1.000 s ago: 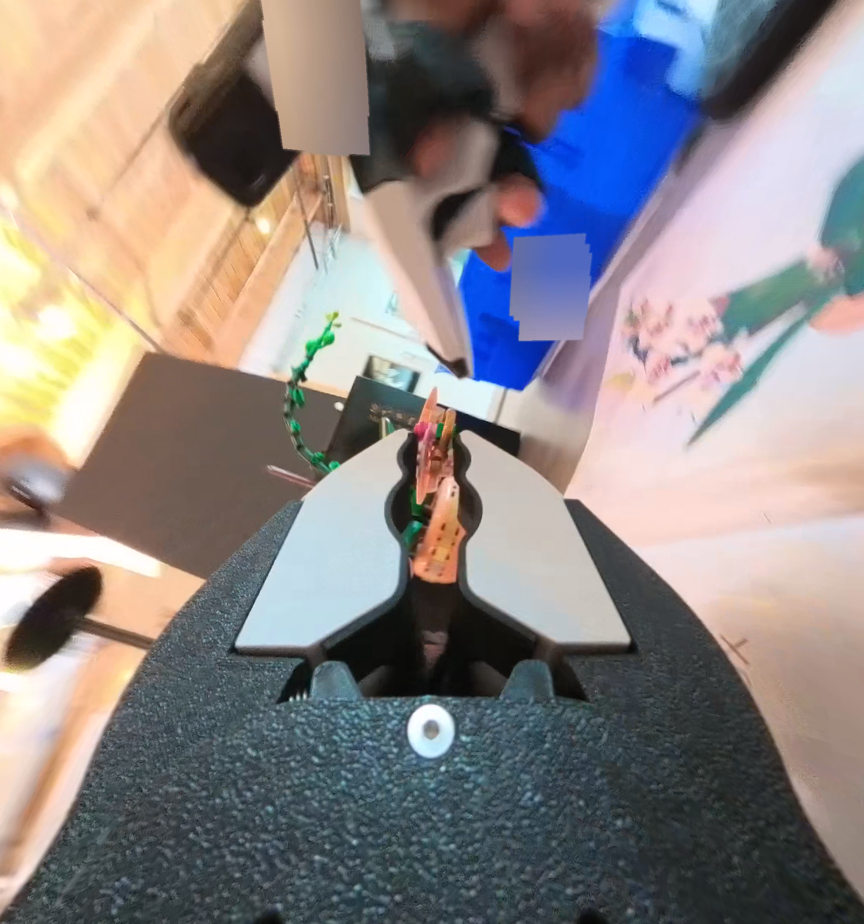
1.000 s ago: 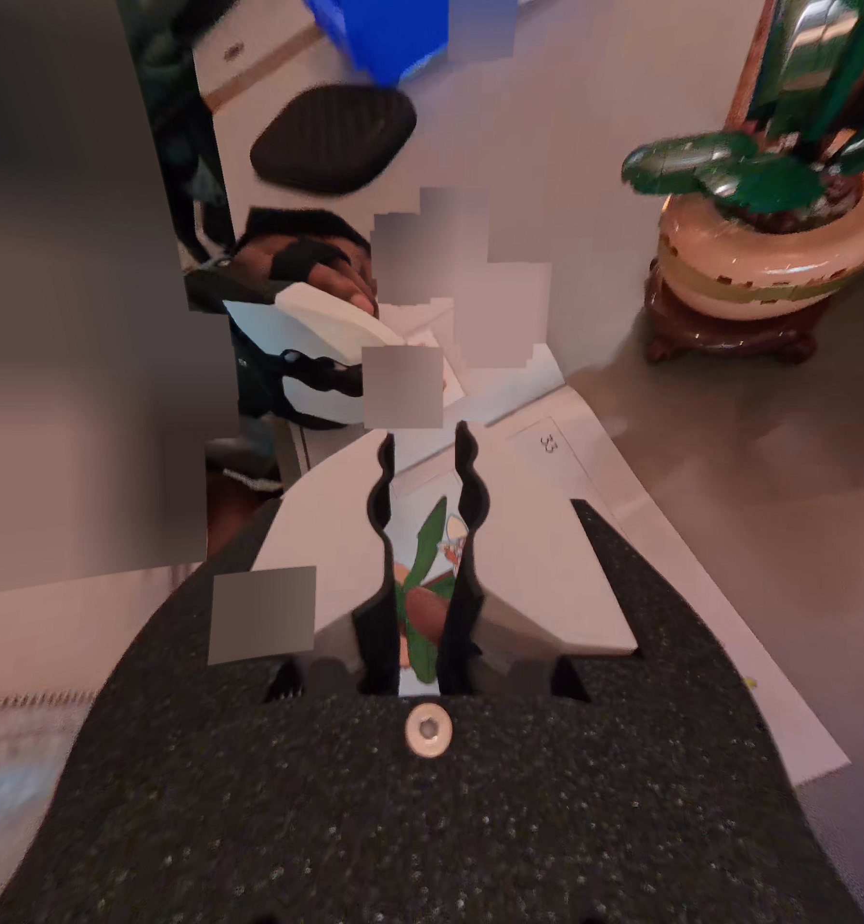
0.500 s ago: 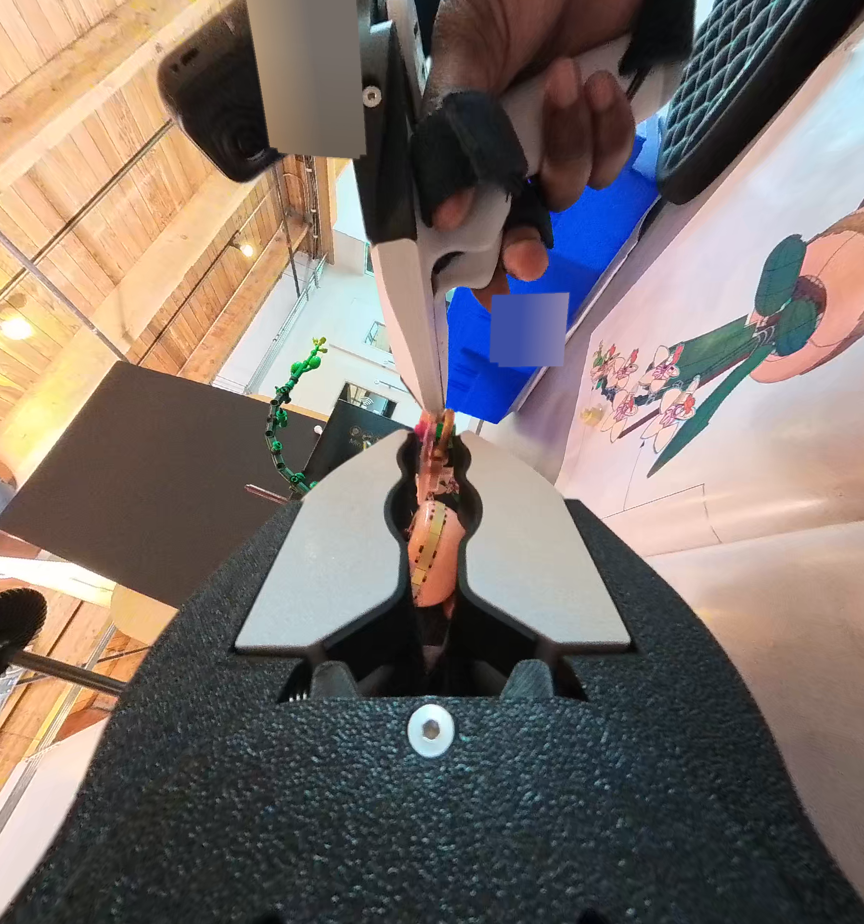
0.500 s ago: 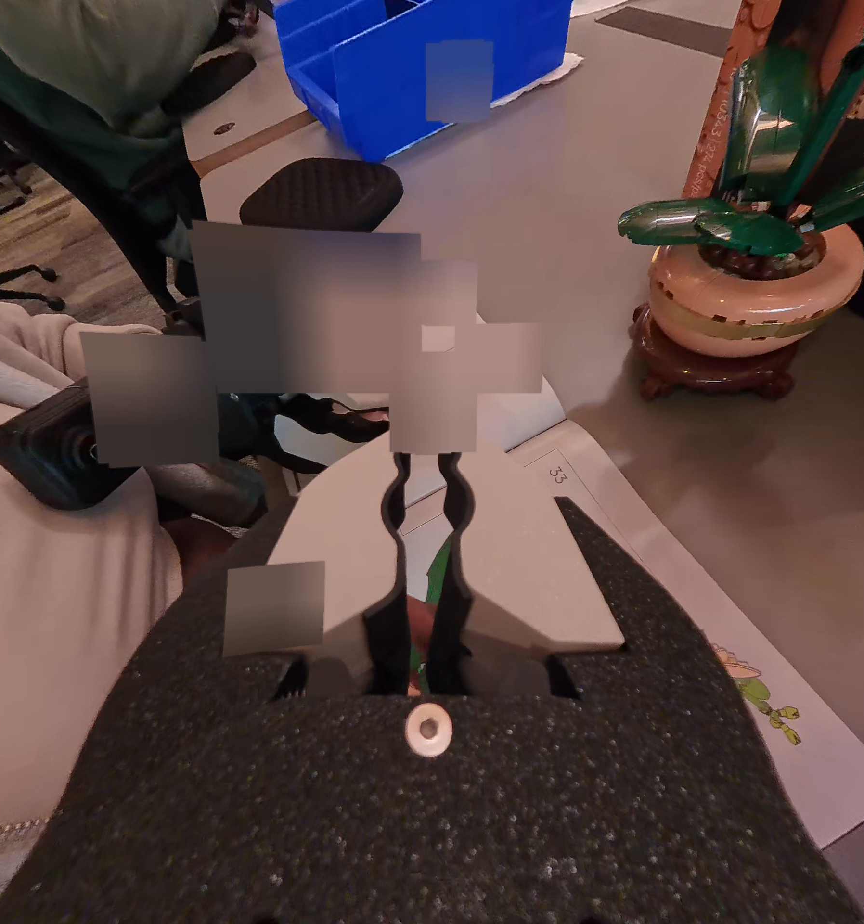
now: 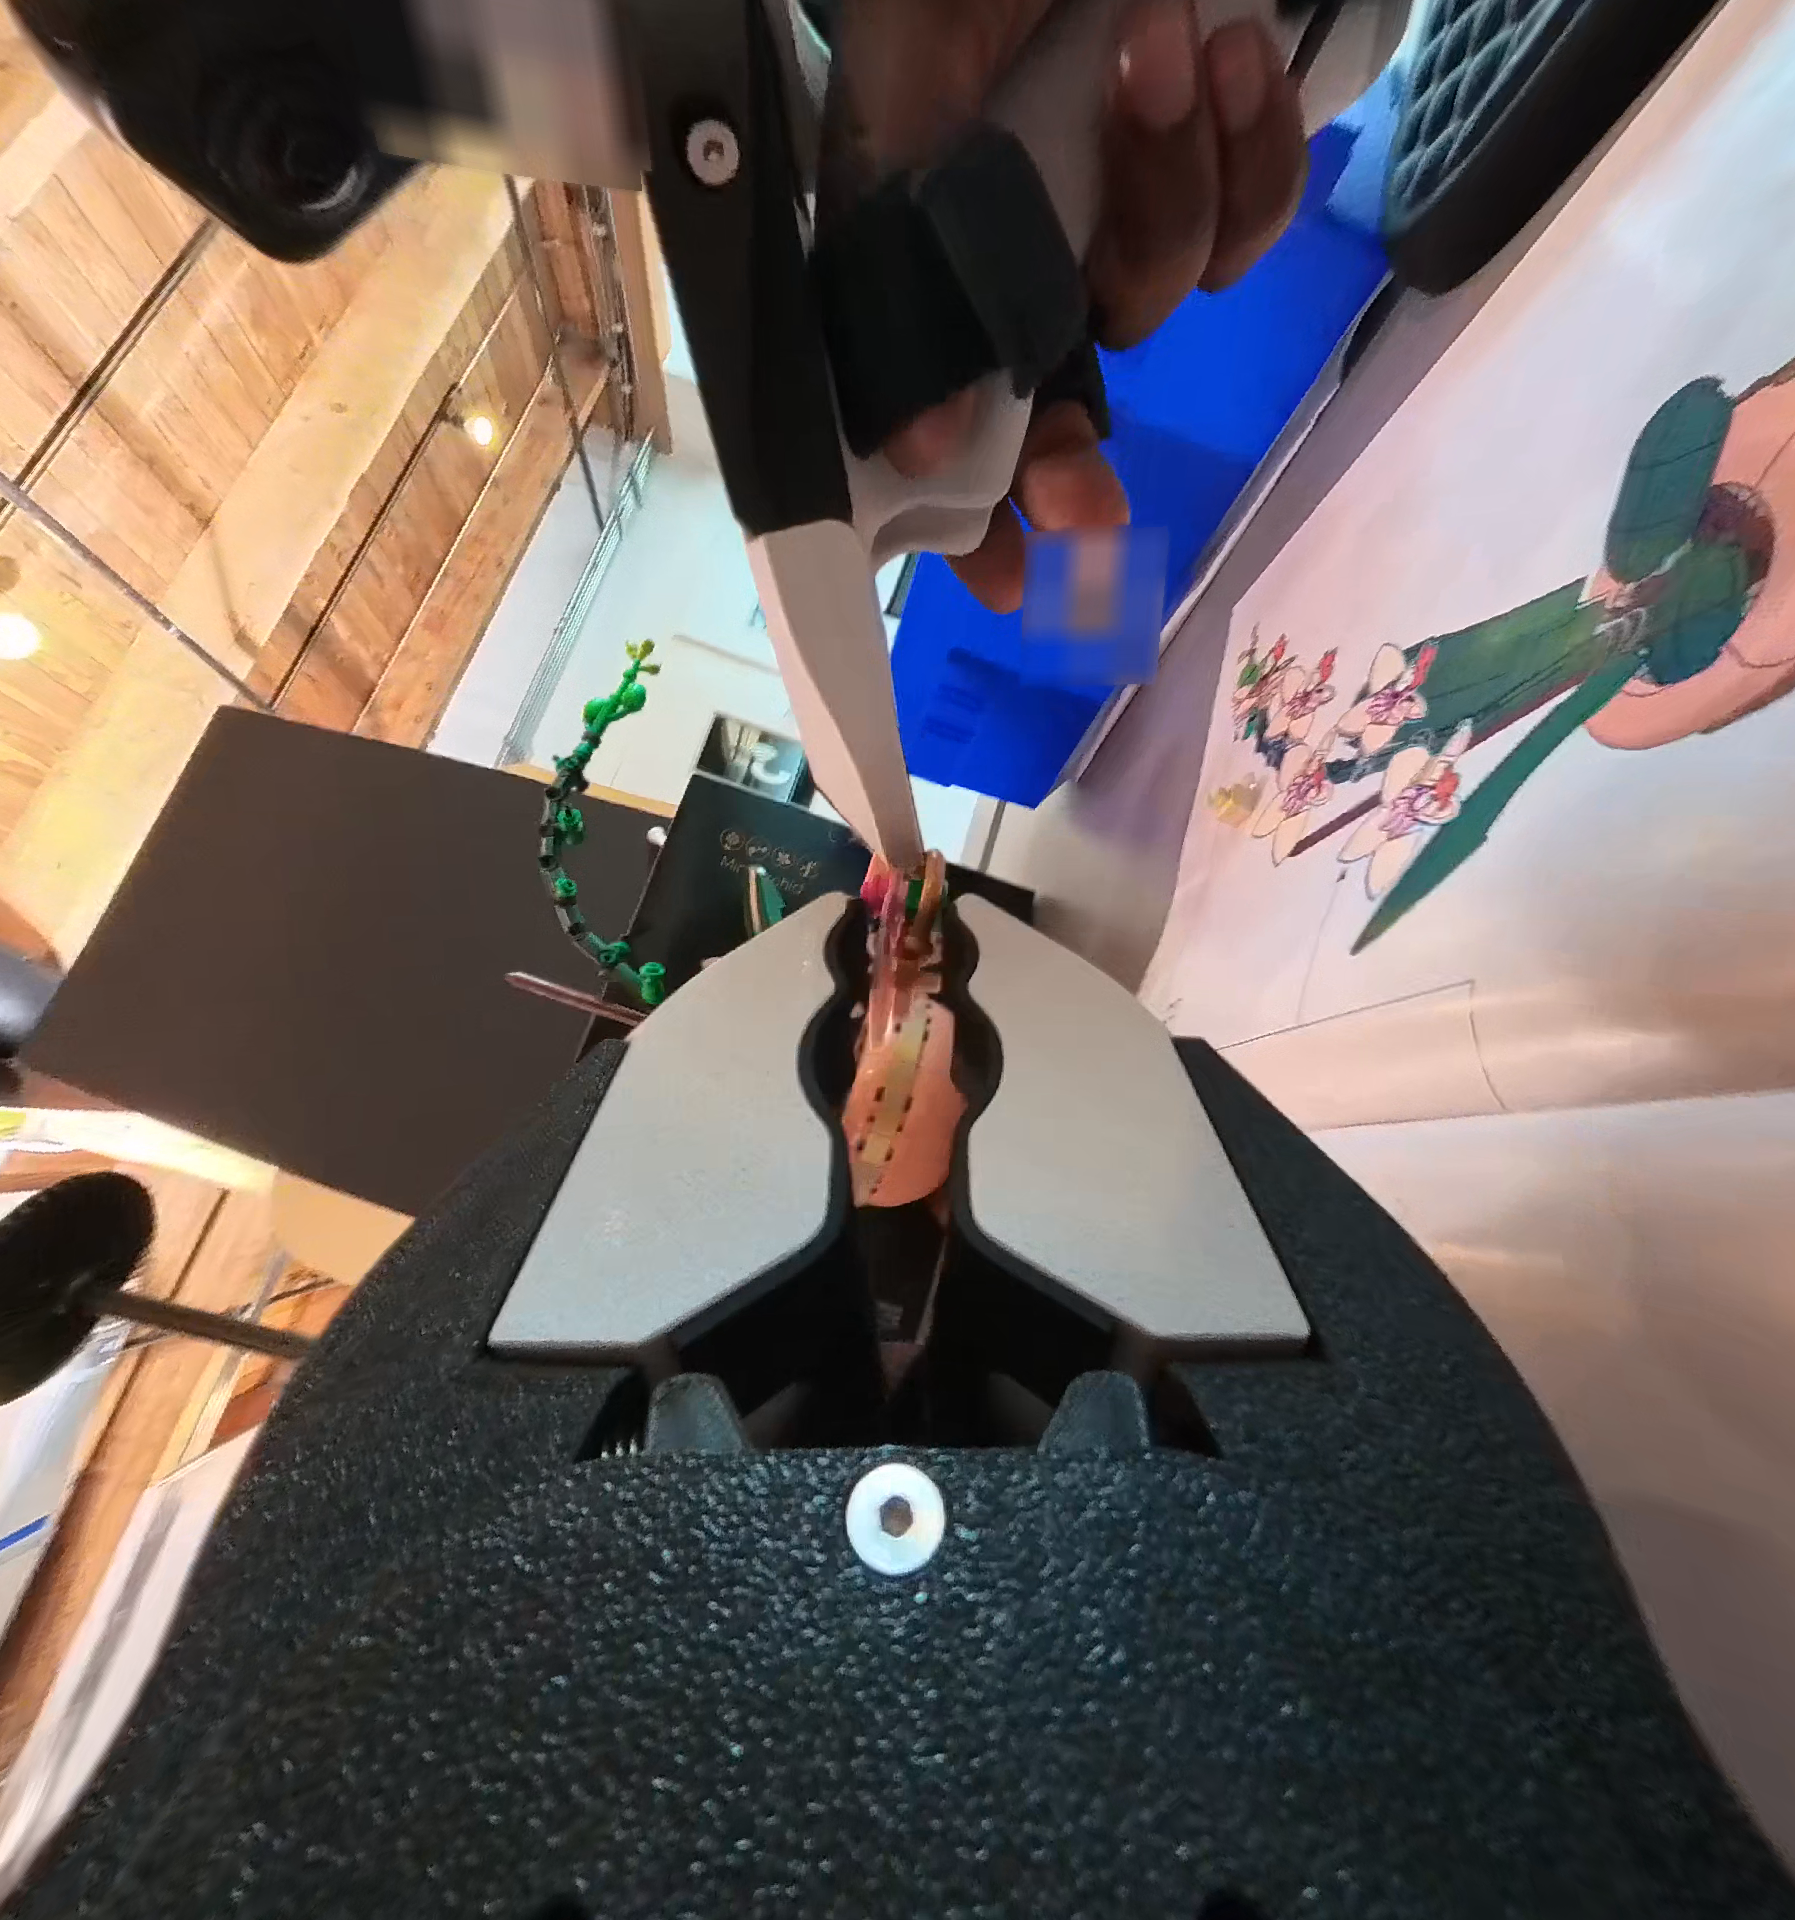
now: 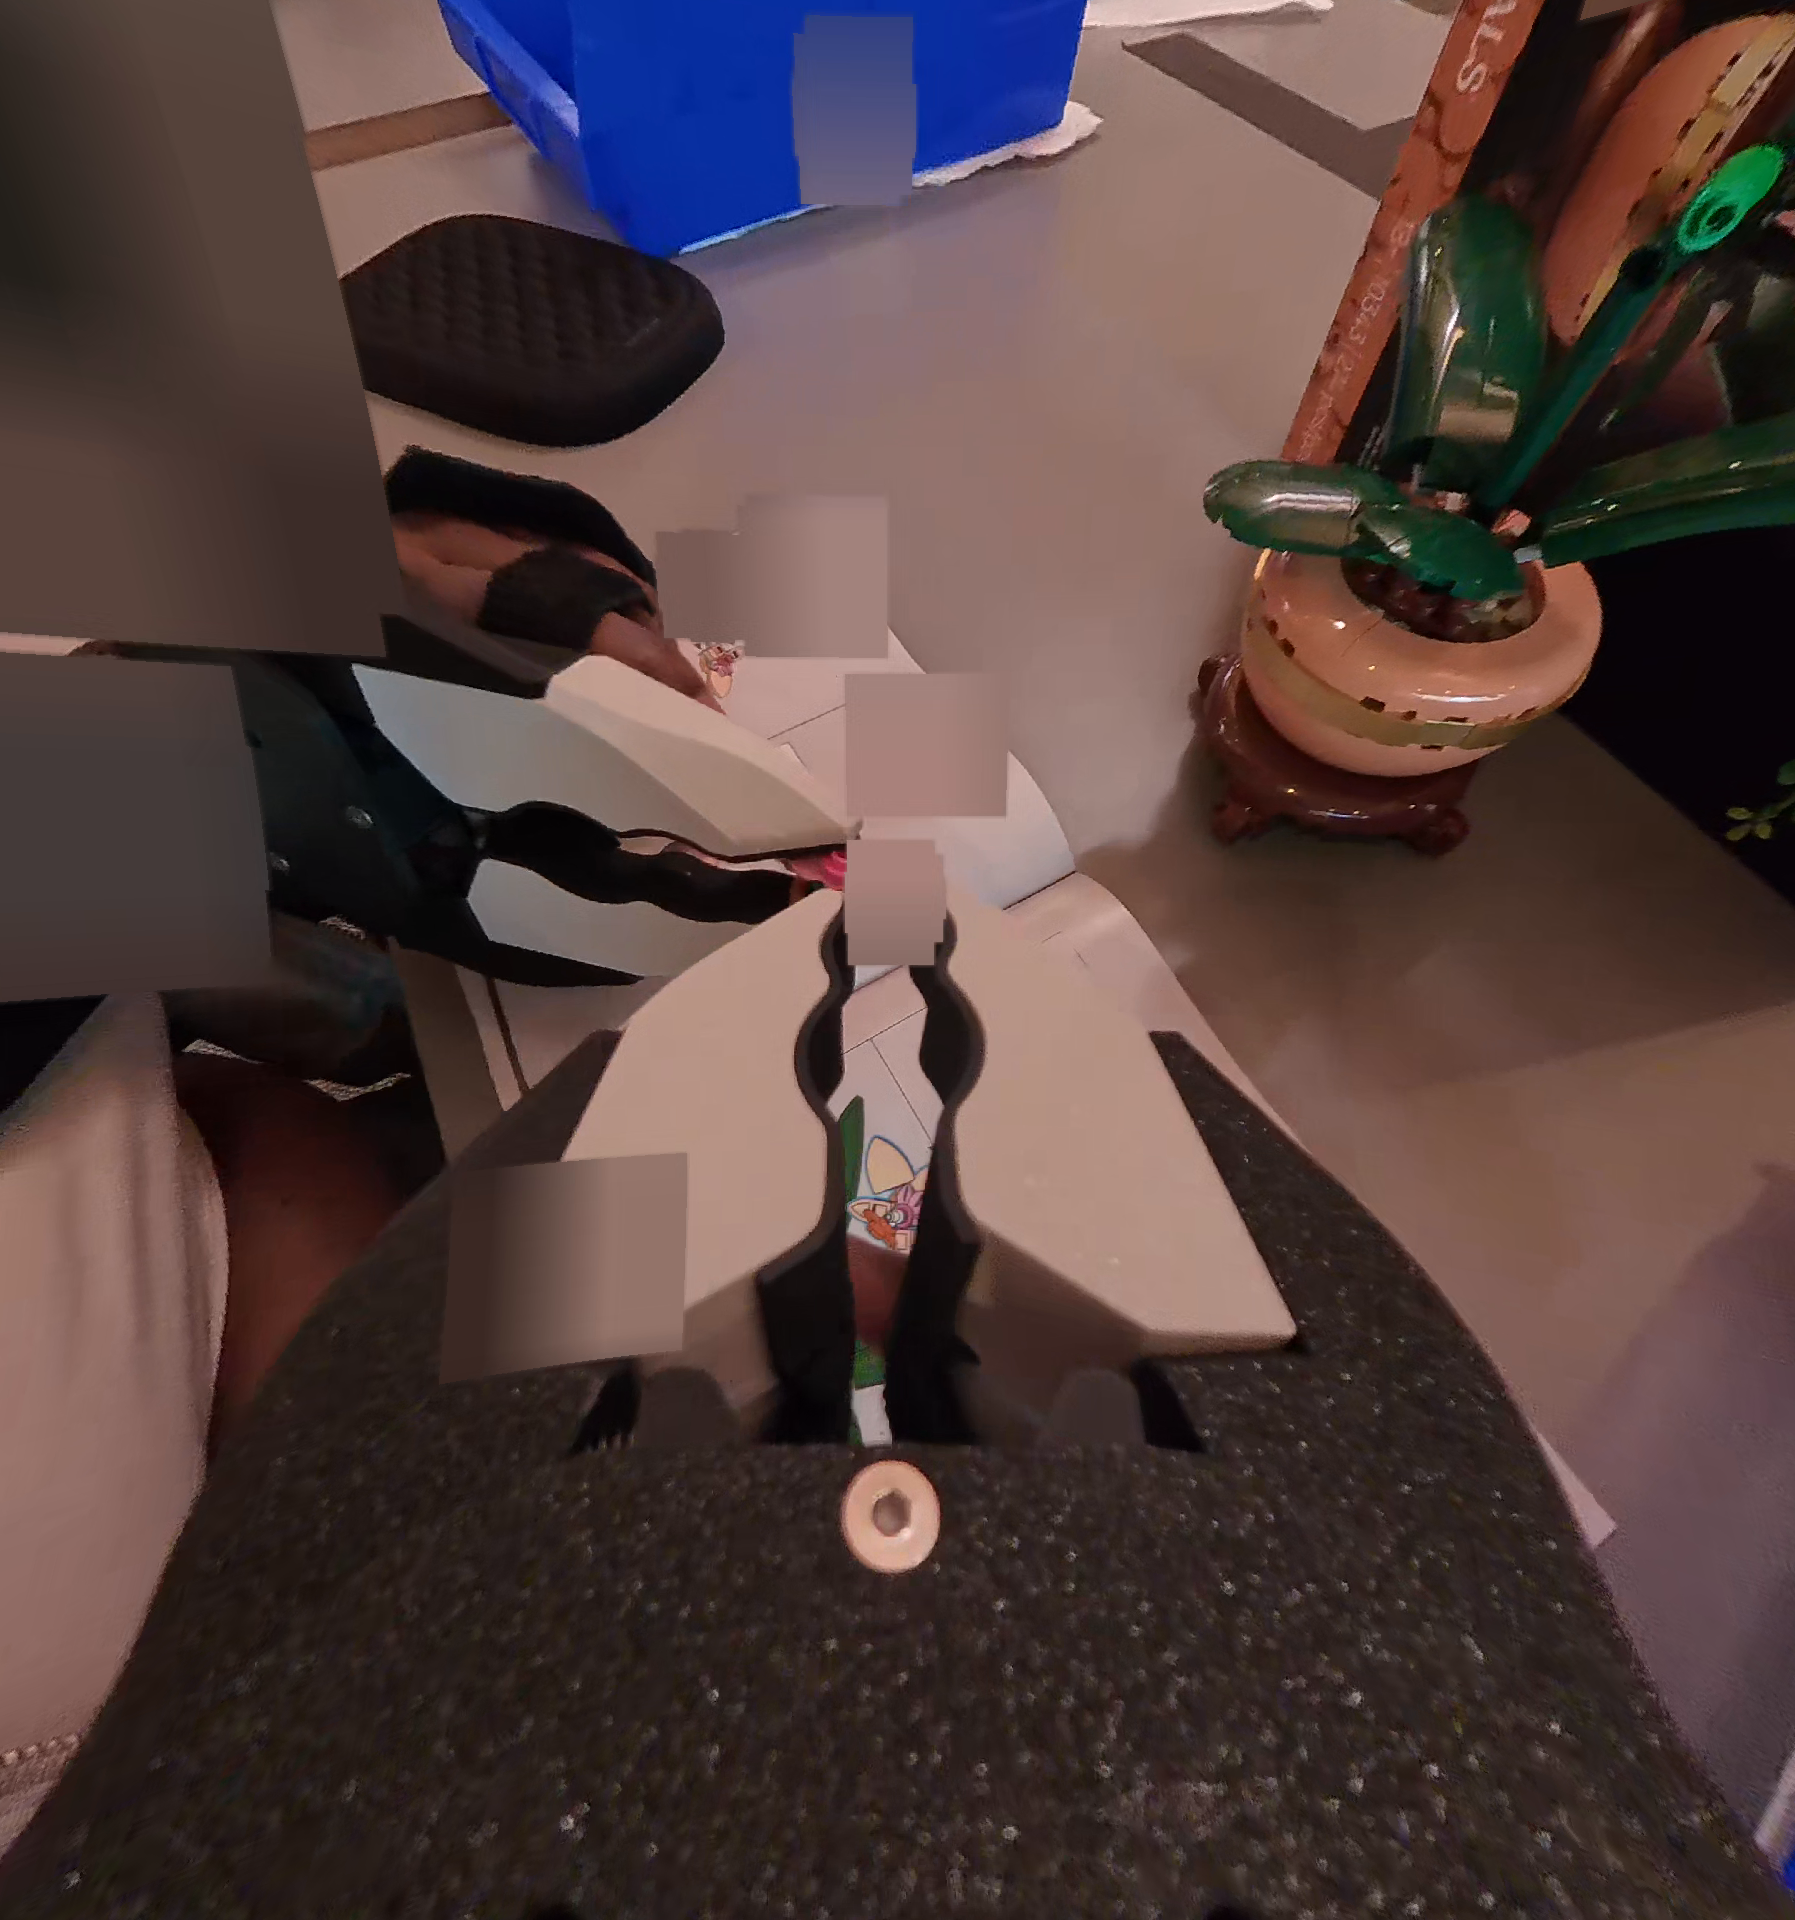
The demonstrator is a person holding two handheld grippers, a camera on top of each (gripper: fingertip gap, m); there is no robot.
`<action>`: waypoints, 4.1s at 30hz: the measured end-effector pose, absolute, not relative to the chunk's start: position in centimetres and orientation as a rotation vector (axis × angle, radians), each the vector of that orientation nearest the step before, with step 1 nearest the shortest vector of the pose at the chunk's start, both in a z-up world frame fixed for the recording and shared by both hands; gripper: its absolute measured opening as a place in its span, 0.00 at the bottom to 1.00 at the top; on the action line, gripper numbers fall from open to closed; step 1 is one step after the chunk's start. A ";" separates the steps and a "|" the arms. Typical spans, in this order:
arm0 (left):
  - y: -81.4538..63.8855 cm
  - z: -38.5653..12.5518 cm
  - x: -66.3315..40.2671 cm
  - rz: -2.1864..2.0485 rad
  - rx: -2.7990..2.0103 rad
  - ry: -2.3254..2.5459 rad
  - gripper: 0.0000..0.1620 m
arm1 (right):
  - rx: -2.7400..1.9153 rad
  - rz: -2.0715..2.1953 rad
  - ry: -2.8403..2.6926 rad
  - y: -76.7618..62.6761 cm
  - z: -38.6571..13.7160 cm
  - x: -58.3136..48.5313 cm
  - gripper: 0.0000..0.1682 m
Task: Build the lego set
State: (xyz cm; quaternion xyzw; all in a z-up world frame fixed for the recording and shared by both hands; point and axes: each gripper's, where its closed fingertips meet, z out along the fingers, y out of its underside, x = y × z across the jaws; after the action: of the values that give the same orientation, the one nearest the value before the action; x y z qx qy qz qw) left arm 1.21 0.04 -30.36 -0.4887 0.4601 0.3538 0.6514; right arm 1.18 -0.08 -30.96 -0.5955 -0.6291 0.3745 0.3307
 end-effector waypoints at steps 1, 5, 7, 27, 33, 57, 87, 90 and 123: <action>0.1 -30.3 1.1 0.814 -1.122 1.038 0.08 | -1.547 0.974 -1.639 0.0 -30.7 1.2 0.12; 0.4 -30.4 0.0 0.833 -1.222 0.966 0.08 | -1.516 1.006 -1.594 0.1 -29.6 1.3 0.25; 0.3 -30.7 -0.5 0.848 -1.265 0.939 0.08 | -1.503 1.054 -1.541 0.2 -29.1 1.3 0.25; -0.7 -31.3 0.0 0.745 -1.331 0.787 0.08 | -1.508 1.057 -1.460 0.1 -30.8 2.4 0.21; -0.8 -30.8 -0.1 0.780 -1.300 0.779 0.08 | -1.493 1.102 -1.448 -0.3 -30.4 2.1 0.18; -1.4 -30.2 0.7 0.787 -1.220 0.820 0.08 | -1.542 1.289 -1.510 -1.1 -30.5 0.7 0.04; -1.6 -30.2 1.3 0.790 -1.187 0.861 0.08 | -1.436 1.235 -1.621 -1.4 -30.5 1.3 0.04; -1.6 -30.2 1.3 0.791 -1.187 0.860 0.08 | -1.416 1.210 -1.618 -1.3 -30.5 1.3 0.04; -1.1 -30.5 0.6 0.693 -1.259 0.803 0.08 | -1.431 1.219 -1.544 -0.9 -30.0 0.8 0.23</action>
State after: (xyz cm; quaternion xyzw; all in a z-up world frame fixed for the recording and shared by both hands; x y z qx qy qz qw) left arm 0.64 -1.09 -30.52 -0.5610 0.3575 0.3085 0.6800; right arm 0.83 -0.91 -30.01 -0.5515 -0.5954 0.4698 0.3472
